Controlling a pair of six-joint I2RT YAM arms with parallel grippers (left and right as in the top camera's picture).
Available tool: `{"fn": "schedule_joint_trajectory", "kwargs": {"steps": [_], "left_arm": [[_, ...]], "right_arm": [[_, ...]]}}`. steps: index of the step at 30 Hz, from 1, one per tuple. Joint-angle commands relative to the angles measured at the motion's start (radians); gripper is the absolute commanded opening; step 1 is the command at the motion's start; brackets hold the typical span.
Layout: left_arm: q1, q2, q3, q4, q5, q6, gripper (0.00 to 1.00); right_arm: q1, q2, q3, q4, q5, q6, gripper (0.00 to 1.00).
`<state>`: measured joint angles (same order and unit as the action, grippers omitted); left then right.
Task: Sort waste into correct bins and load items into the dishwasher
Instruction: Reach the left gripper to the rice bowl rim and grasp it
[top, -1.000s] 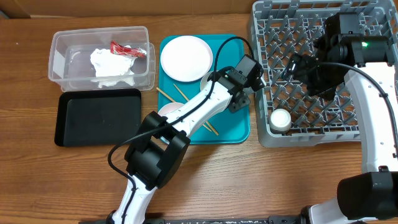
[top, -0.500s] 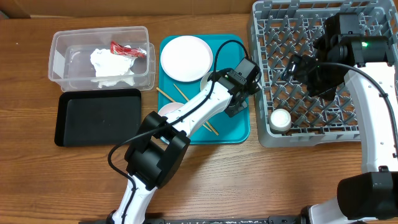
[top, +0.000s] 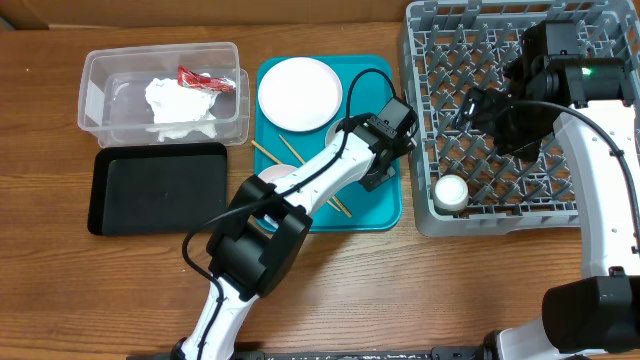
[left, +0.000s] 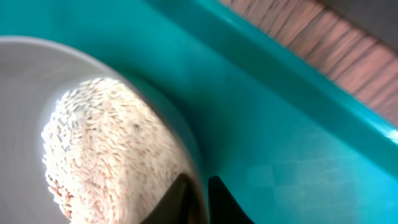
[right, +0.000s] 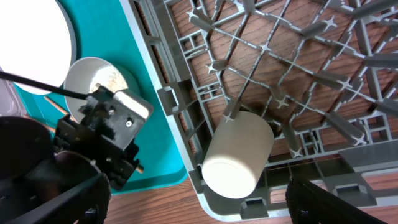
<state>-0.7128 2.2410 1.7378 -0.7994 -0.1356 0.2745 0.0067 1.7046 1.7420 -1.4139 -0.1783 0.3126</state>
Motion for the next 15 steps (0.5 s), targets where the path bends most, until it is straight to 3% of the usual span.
{"fn": "schedule_joint_trajectory", "kwargs": {"steps": [1, 7, 15], "left_arm": [[0.002, 0.017, -0.002, -0.005, -0.026, -0.021, 0.12], [0.001, 0.014, 0.008, -0.016, -0.065, -0.055, 0.04], [0.002, 0.014, 0.149, -0.142, -0.081, -0.131, 0.04]], "right_arm": [[-0.002, -0.029, 0.012, 0.002, 0.002, -0.015, 0.92], [-0.002, -0.029, 0.012, 0.002, 0.002, -0.015, 0.92], [-0.002, -0.029, 0.012, 0.002, 0.002, -0.026, 0.92]]}}
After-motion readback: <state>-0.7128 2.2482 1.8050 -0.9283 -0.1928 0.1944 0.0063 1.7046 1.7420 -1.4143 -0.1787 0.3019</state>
